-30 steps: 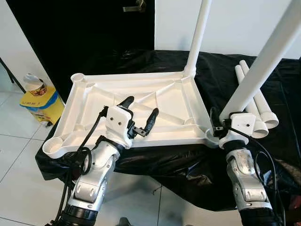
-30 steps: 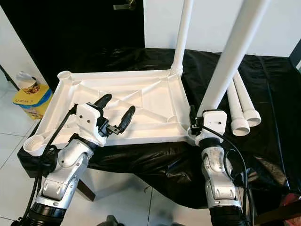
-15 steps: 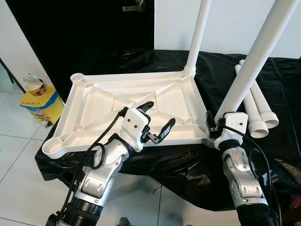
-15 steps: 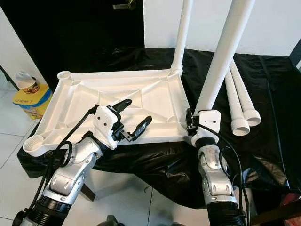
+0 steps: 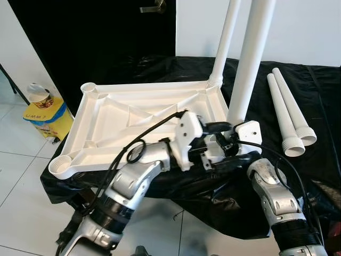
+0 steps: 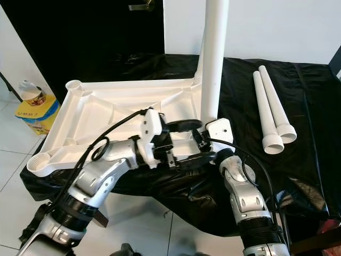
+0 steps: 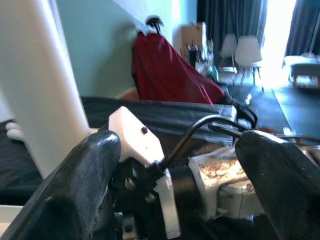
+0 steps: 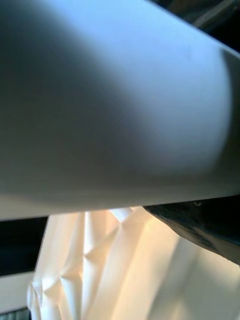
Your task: Building children table
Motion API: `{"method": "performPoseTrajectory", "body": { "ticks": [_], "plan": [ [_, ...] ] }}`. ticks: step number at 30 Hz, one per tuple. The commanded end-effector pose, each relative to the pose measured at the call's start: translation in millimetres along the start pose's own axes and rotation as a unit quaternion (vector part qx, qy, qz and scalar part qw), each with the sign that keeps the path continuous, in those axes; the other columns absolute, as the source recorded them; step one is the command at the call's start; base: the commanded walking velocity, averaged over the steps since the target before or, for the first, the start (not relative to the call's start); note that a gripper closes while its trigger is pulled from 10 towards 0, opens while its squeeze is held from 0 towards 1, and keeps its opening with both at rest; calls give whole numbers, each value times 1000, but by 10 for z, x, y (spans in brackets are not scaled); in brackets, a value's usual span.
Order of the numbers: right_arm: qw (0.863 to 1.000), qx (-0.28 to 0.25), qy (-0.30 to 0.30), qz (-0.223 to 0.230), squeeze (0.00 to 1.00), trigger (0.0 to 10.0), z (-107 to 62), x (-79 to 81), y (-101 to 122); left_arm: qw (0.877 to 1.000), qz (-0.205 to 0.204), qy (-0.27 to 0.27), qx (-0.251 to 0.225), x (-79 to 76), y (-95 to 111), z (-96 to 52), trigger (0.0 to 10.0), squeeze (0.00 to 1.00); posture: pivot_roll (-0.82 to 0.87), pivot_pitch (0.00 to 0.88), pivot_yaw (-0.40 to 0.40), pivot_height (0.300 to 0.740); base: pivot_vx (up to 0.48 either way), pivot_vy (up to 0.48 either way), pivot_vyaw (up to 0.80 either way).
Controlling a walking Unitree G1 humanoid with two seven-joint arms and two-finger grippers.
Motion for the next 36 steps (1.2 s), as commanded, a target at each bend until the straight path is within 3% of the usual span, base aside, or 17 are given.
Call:
{"method": "performPoseTrajectory", "body": {
  "ticks": [1,7,11,18,23,28,31,36],
  "plan": [
    [1000,5,18,-2,0,10000,10,30,-2,1000,9,-15,11,-3,-21,9,10000,0,-2,16,-3,740,0,0,0],
    [999,9,45,-7,0,10000,2,78,8,999,12,-26,18,82,21,23,10000,0,-13,12,6,740,0,0,0],
    [1000,11,-10,12,0,10000,-10,-79,-5,999,9,-25,27,179,28,-103,10000,0,-26,13,15,740,0,0,0],
    [998,8,-25,50,0,10000,-43,-122,-16,999,-4,-14,30,219,11,-219,10000,0,-26,11,18,740,0,0,0],
    [998,9,32,58,0,10000,-90,-17,-21,999,-12,-5,35,260,-5,-283,10000,0,-22,7,18,740,0,0,0],
    [992,25,109,52,0,10000,-113,110,-32,999,-27,-28,20,257,82,-256,10000,0,-16,1,11,740,0,0,0],
    [991,28,119,50,0,10000,-121,128,-36,999,-29,-30,18,259,91,-249,10000,0,-16,1,11,740,0,0,0],
    [979,45,192,48,0,10000,-206,278,-62,999,-26,-38,14,289,131,-205,10000,0,-16,0,5,740,0,0,0]
  ]
}}
Point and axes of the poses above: a point about 5 cm out from each wrist's last joint towards the gripper, its own z axis pointing out of the wrist towards the gripper, its own y axis along the axis of the wrist's last joint, x = y × z, the point moved 3 cm from there along z, pointing out of the wrist towards the gripper, and after that the axes turned 5 degrees about z, right-handed, at the moved point
